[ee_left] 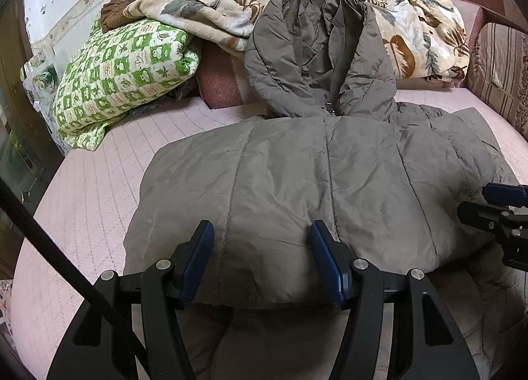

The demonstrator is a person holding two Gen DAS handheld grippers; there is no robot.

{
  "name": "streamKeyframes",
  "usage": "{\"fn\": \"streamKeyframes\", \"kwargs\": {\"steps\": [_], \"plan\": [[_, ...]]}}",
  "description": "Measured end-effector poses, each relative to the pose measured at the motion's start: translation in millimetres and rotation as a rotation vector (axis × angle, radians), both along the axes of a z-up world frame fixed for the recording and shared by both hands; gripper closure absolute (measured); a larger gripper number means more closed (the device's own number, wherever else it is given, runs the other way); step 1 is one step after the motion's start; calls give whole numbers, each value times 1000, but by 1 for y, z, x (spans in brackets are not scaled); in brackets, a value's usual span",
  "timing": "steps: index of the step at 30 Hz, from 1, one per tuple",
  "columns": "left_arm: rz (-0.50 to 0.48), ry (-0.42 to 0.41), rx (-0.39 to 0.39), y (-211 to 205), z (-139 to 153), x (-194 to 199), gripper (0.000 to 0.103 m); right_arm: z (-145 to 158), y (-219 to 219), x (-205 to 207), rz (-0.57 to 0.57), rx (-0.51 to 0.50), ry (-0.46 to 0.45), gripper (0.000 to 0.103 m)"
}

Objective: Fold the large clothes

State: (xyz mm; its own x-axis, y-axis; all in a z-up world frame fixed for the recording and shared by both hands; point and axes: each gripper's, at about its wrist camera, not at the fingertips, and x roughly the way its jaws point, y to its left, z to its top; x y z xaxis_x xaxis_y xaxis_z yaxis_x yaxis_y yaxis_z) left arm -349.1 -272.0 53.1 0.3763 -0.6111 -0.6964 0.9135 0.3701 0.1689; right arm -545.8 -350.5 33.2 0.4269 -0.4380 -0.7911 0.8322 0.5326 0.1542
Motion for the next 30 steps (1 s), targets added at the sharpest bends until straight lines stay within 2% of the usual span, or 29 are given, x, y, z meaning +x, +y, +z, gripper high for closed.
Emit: {"fn": "streamKeyframes", "kwargs": {"steps": [11, 20, 23, 30], "plan": [[2, 4, 0, 1, 0, 0, 43, 7, -2, -10, -25, -11, -18, 34], [6, 27, 17, -3, -6, 5, 41, -8, -9, -7, -23, 12, 23, 34], [13, 69, -4, 1, 0, 12, 41, -1, -10, -11, -25, 19, -11, 34], [138, 195, -134, 16, 40, 47, 41, 24, -7, -34, -48, -1, -114, 34]]}}
